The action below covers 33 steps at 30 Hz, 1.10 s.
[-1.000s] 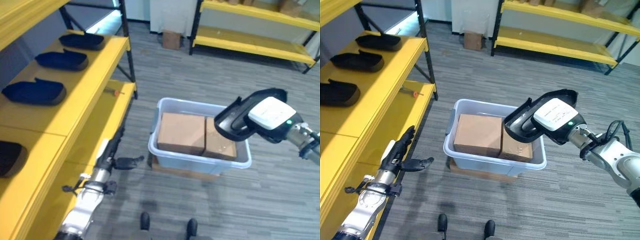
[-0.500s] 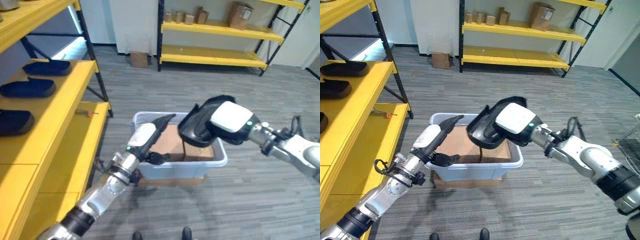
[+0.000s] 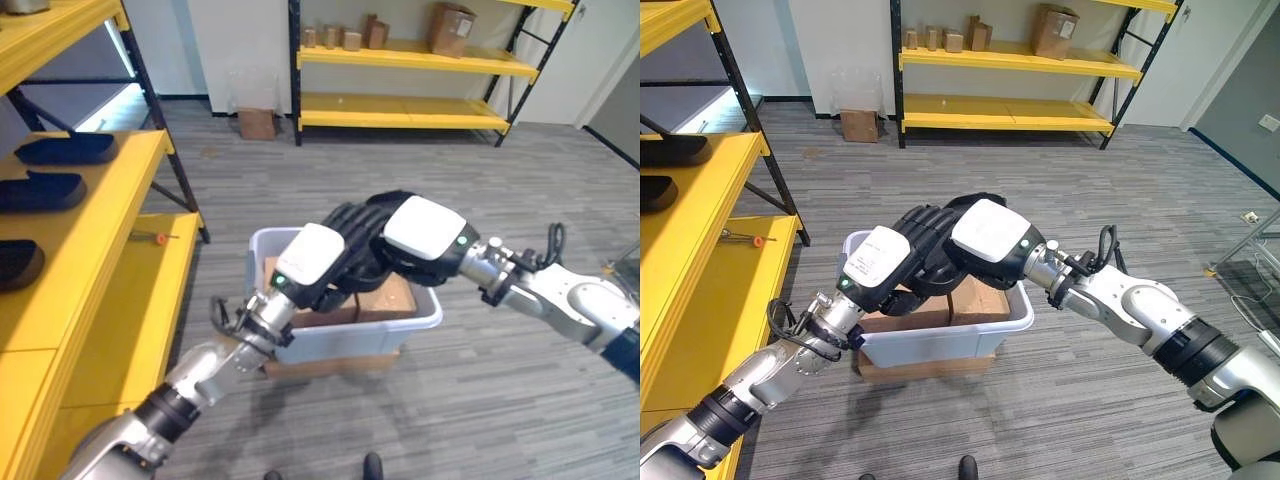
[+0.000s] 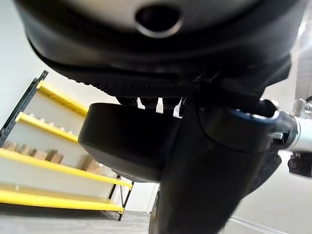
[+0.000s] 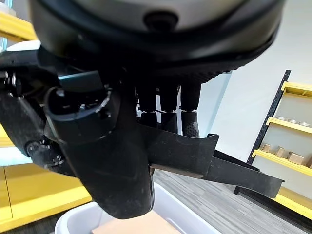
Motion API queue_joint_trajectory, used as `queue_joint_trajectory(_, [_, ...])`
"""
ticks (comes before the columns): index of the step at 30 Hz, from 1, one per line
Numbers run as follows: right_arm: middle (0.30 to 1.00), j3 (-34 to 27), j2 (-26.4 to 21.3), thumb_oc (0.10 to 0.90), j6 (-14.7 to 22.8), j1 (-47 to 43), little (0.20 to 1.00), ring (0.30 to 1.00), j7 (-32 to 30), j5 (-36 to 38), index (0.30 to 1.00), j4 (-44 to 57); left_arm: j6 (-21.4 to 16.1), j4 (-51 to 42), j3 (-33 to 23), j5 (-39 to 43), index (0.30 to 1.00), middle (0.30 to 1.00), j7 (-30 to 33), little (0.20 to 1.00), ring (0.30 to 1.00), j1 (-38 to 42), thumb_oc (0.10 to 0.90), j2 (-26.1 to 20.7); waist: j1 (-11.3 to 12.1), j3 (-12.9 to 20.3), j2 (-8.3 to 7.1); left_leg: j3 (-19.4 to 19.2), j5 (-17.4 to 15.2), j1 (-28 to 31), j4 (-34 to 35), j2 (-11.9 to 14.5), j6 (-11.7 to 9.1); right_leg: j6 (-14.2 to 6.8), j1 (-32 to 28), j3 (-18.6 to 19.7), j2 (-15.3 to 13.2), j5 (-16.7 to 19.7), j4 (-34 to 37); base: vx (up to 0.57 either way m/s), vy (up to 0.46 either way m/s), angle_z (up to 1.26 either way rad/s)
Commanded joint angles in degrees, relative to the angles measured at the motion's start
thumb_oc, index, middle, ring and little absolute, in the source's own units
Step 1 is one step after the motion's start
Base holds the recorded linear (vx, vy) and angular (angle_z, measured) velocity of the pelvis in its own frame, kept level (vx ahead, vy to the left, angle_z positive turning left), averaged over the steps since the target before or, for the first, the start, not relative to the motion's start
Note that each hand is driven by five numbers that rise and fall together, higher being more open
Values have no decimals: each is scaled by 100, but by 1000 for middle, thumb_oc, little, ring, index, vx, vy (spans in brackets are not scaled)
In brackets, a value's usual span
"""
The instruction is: Move parts from the plastic box to the shelf.
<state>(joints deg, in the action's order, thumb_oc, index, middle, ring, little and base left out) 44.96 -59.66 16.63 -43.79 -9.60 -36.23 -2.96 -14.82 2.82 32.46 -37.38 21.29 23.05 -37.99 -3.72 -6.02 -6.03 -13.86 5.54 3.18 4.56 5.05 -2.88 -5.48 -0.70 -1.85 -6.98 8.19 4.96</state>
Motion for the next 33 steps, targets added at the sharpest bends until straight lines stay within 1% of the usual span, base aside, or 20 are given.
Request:
queue_joint_trajectory(1, [300,-289,174,400,-232,-972,300,300,-658,548,300,-43,-39,258,228,-286,1000,1000,657,1000,1000,856,900,212,75,822,150,588,-211,-9,44,375,-112,-289,-123,-80,-13,-247,-100,0,0,0])
queue_joint_trajectory(2, [300,-324,192,400,-233,-936,300,300,-662,565,300,-31,-32,279,244,-324,1000,1000,663,1000,1000,884,900,223,69,837,157,602,-256,4,44,375,-117,-297,-143,-78,-14,-277,-86,-33,-7,0])
queue_joint_trajectory(5, [300,-383,253,400,-245,-923,300,300,-692,591,300,20,38,434,298,-513,1000,1000,715,1000,1000,972,900,244,55,831,155,604,-212,-18,44,371,-109,-287,-124,-77,-15,-231,-85,-13,-3,0])
queue_joint_trajectory(6, [300,-386,259,400,-243,-930,300,300,-706,586,300,32,69,480,326,-580,1000,1000,730,1000,1000,1002,900,238,50,849,160,605,-259,-3,44,375,-117,-299,-145,-74,-16,-260,-69,0,0,0])
queue_joint_trajectory(7, [300,-390,259,400,-243,-929,300,300,-708,584,300,33,71,493,333,-591,1000,1000,742,1000,1000,1010,900,243,52,834,154,596,-212,-18,44,374,-112,-290,-126,-76,-16,-227,-77,0,0,0])
queue_joint_trajectory(8, [300,-399,270,400,-237,-943,300,300,-729,600,300,49,126,590,386,-719,1000,1000,750,1000,1000,1060,900,222,40,856,165,600,-259,-1,44,375,-120,-298,-148,-69,-12,-260,-64,-32,-4,-1])
queue_joint_trajectory(9, [300,-411,268,400,-238,-940,300,300,-730,602,300,50,128,628,408,-742,1000,1000,780,1000,1000,1083,900,237,45,841,155,592,-208,-22,44,374,-115,-287,-123,-70,-12,-225,-74,0,0,0])
queue_joint_trajectory(13, [300,-477,291,400,-227,-926,300,300,-751,610,300,100,193,862,466,-921,1000,1000,811,1000,1000,1121,900,256,29,846,156,573,-218,-8,44,370,-111,-289,-129,-44,-6,-221,-65,-8,-1,0])
queue_joint_trajectory(15, [300,-546,302,400,-220,-890,300,300,-772,623,300,126,236,992,455,-964,1000,1000,804,1000,1000,1052,900,288,22,867,147,561,-275,21,44,371,-111,-299,-148,-34,-1,-247,-51,18,1,0])
queue_joint_trajectory(16, [300,-548,303,400,-221,-885,300,300,-772,621,300,131,237,998,456,-969,1000,1000,809,1000,1000,1051,900,290,23,858,142,550,-228,4,44,370,-106,-290,-126,-33,-1,-215,-61,0,0,0])
queue_joint_trajectory(19, [300,-590,323,400,-220,-867,300,300,-787,617,300,161,311,1136,411,-1011,1000,1000,862,1000,1000,947,900,342,13,867,137,535,-235,19,44,368,-104,-285,-116,-19,-1,-212,-68,0,0,0])
queue_joint_trajectory(20, [300,-635,328,400,-221,-852,300,300,-795,630,300,177,365,1243,364,-993,959,959,876,959,959,902,871,387,7,871,134,529,-238,22,44,367,-102,-281,-113,-13,-4,-212,-69,34,9,0])
queue_joint_trajectory(21, [300,-636,326,400,-222,-848,300,300,-793,631,300,179,364,1248,368,-993,698,698,878,698,698,904,684,391,8,884,139,537,-286,38,44,367,-107,-291,-135,-11,-4,-245,-58,0,0,0])
queue_joint_trajectory(22, [300,-651,316,400,-227,-843,300,300,-795,633,300,196,396,1305,334,-1008,300,300,909,300,300,877,400,403,10,871,133,527,-238,21,44,368,-100,-280,-113,-10,-3,-213,-70,0,0,0])
queue_joint_trajectory(26, [300,-696,323,400,-229,-837,300,300,-803,637,300,247,479,1402,217,-999,300,300,980,300,300,773,400,441,13,868,127,517,-244,35,44,375,-99,-281,-117,2,-5,-209,-74,10,2,0])
queue_joint_trajectory(27, [300,-694,323,400,-230,-834,300,300,-801,636,300,248,479,1404,218,-999,300,300,981,300,300,769,400,443,12,880,134,525,-300,59,44,376,-104,-292,-145,2,-5,-248,-63,0,0,0])
queue_joint_trajectory(29, [300,-719,330,400,-230,-820,300,300,-802,641,300,259,516,1421,155,-978,300,300,1016,300,300,741,400,454,10,870,128,514,-249,43,44,375,-98,-279,-116,15,-6,-210,-71,0,0,0])
queue_joint_trajectory(30, [300,-733,337,400,-231,-812,300,300,-801,642,300,279,534,1432,118,-964,300,300,1035,300,300,714,400,456,7,882,133,516,-308,72,44,376,-104,-293,-148,11,-4,-250,-57,44,11,-2])
queue_joint_trajectory(33, [300,-782,360,400,-240,-779,300,300,-806,650,300,316,573,1439,4,-894,300,300,1099,300,300,661,400,468,16,867,124,502,-254,52,44,376,-97,-282,-121,13,-3,-217,-72,13,3,-1])
